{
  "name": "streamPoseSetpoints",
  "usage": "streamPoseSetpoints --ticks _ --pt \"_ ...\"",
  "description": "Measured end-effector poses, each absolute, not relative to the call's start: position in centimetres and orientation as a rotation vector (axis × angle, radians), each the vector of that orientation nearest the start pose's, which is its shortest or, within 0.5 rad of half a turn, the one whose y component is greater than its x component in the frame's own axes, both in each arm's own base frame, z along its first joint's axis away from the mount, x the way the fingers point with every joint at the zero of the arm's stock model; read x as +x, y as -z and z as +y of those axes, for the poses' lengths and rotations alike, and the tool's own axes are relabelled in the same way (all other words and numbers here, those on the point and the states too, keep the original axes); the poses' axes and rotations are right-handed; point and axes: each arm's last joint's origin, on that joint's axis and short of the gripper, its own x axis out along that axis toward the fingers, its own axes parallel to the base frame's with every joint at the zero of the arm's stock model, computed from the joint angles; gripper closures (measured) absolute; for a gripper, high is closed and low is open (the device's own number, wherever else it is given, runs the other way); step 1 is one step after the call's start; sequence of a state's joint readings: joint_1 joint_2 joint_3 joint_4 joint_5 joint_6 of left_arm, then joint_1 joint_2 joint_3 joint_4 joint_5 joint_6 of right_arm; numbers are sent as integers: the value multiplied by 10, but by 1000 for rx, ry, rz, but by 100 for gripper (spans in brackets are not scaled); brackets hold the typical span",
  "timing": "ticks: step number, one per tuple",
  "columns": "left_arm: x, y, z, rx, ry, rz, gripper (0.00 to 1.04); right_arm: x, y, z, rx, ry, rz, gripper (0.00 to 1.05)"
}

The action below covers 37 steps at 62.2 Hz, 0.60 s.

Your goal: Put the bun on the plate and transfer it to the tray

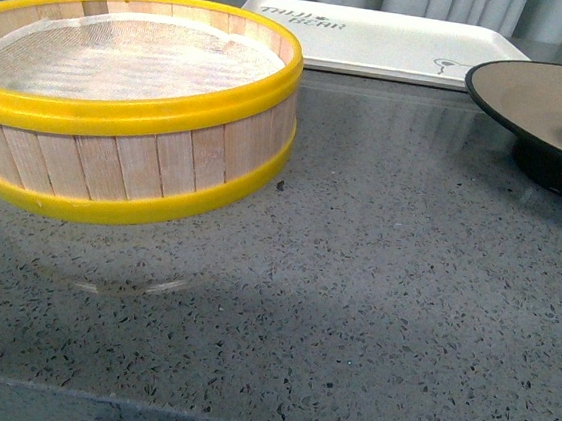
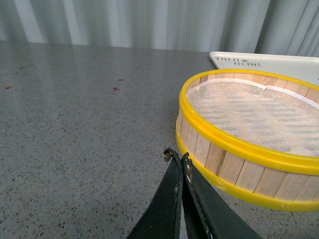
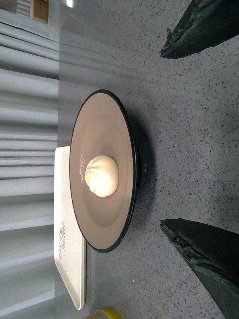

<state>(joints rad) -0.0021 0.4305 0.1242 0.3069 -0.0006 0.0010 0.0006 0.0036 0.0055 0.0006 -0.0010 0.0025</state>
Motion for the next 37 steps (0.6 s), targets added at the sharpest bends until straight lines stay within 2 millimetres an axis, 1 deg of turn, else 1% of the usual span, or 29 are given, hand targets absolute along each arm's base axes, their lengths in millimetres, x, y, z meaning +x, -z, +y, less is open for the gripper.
streamPoseSetpoints --ticks 37 --pt "112 -174 0 0 2 -7 101 98 -165 0 2 -2 -2 9"
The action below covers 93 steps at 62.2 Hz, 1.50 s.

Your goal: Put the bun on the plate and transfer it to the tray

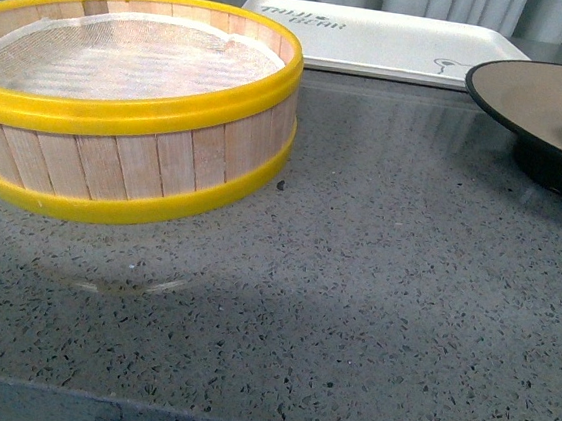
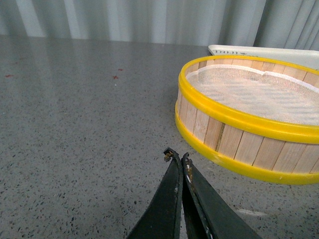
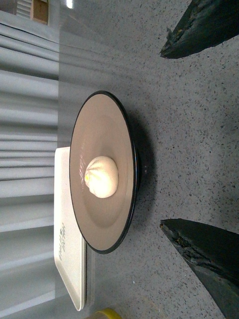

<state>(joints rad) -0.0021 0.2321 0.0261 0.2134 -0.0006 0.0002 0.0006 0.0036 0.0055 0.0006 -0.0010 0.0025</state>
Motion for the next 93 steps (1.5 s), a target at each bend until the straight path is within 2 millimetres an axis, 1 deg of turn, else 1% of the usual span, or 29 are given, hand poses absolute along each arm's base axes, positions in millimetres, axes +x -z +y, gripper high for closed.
streamPoseSetpoints --ticks 15,20,24,34,37,45,47,50,52,60,64,66,69,70,72,76,80,84,86,88,93 --pt "107 -175 0 -2 2 -30 101 98 -165 0 2 -2 -2 9" --pt "100 -170 0 -2 2 6 101 98 -165 0 2 -2 -2 9" --pt "97 -172 0 -2 2 -21 101 98 -165 0 2 -2 -2 9" --pt "96 -172 0 -2 2 -22 101 98 -165 0 2 -2 -2 9" --pt "96 -172 0 -3 2 -23 96 98 -165 0 2 -2 -2 9" --pt "96 -172 0 -3 2 -23 75 98 -165 0 2 -2 -2 9" --pt "96 -172 0 -3 2 -23 71 98 -165 0 2 -2 -2 9" --pt "96 -172 0 -3 2 -23 62 98 -165 0 2 -2 -2 9" --pt "96 -172 0 -3 2 -23 58 98 -165 0 2 -2 -2 9" --pt "96 -172 0 -3 2 -23 30 98 -165 0 2 -2 -2 9" --pt "96 -172 0 -3 2 -23 19 98 -165 0 2 -2 -2 9" --pt "96 -172 0 -3 2 -23 16 98 -165 0 2 -2 -2 9" --pt "96 -172 0 -3 2 -23 7 98 -169 0 -56 43 -42 9" --pt "96 -172 0 -2 2 -23 5 99 -174 0 -128 86 -86 9" --pt "96 -172 0 -2 2 -23 6 102 -182 1 -229 130 -155 9" --pt "96 -172 0 -2 3 -23 7 113 -195 0 -440 141 -230 9" --pt "96 -172 0 -2 2 -23 7 125 -208 -4 -512 149 -258 9" --pt "96 -172 0 -2 2 -23 7 139 -220 -10 -516 149 -273 9" --pt "96 -172 0 -2 2 -23 7 149 -226 -16 -498 145 -254 9" --pt "96 -172 0 -2 2 -23 7 156 -229 -21 -467 133 -230 9" --pt "96 -172 0 -2 2 -23 7 175 -235 -38 -315 113 -136 9"
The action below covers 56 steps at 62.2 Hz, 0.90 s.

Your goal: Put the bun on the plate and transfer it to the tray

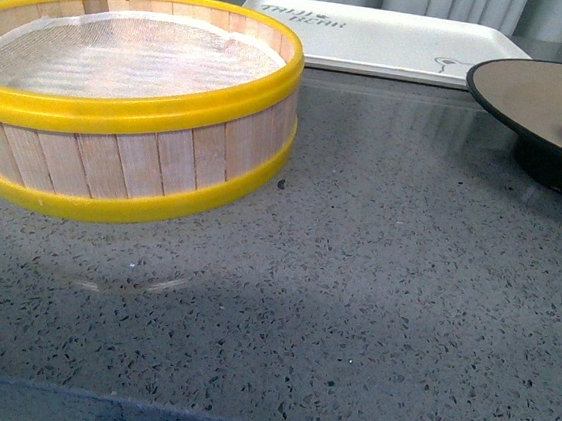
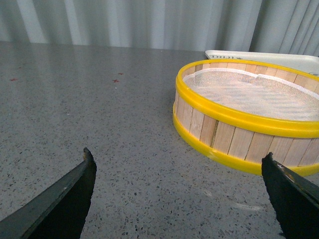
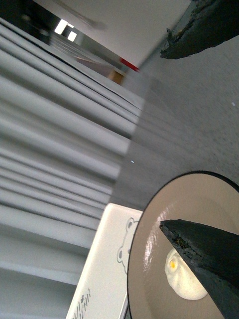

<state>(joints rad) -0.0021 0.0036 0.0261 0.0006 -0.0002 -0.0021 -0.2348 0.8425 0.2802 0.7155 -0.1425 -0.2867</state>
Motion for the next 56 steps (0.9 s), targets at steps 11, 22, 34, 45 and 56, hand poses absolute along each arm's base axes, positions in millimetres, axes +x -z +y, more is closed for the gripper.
streamPoseSetpoints --ticks 11,22,34,45,56 --pt "96 -172 0 -2 2 -23 7 199 -252 -81 262 77 -14 9" --pt "96 -172 0 -2 2 -23 7 215 -245 -110 768 96 77 9" --pt "96 -172 0 -2 2 -23 7 230 -217 -124 1064 115 218 9" --pt "96 -172 0 -2 2 -23 7 244 -210 -118 1165 91 276 9" --pt "96 -172 0 -2 2 -23 7 259 -204 -97 1233 35 337 9"
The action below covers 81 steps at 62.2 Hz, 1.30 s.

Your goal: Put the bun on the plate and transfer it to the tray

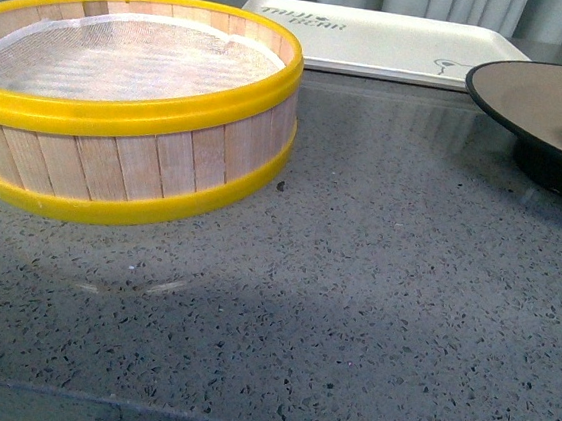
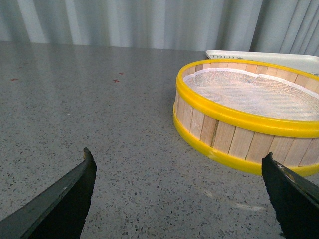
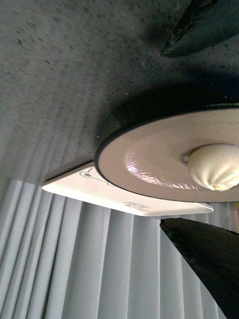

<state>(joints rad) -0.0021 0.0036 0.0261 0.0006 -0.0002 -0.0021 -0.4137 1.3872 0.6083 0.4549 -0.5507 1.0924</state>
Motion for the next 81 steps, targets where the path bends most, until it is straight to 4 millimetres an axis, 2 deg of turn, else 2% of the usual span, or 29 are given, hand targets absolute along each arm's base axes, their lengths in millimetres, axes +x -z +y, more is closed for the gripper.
streamPoseSetpoints --ticks 18,31,36,46,51,66,81 --pt "96 -172 0 -2 2 -23 7 268 -195 -75 1301 -24 392 9" --pt "96 -172 0 -2 2 -23 7 271 -187 -70 1320 -35 421 10" --pt "96 -172 0 -2 2 -23 7 272 -185 -71 1321 -35 429 25" --pt "96 -172 0 -2 2 -23 7 274 -185 -73 1314 -37 432 48" --pt "96 -172 0 -2 2 -23 7 275 -185 -74 1315 -39 433 64" --pt "96 -172 0 -2 2 -23 7 276 -186 -74 1304 -56 439 99" --pt "96 -172 0 -2 2 -23 7 275 -187 -71 1286 -77 439 102"
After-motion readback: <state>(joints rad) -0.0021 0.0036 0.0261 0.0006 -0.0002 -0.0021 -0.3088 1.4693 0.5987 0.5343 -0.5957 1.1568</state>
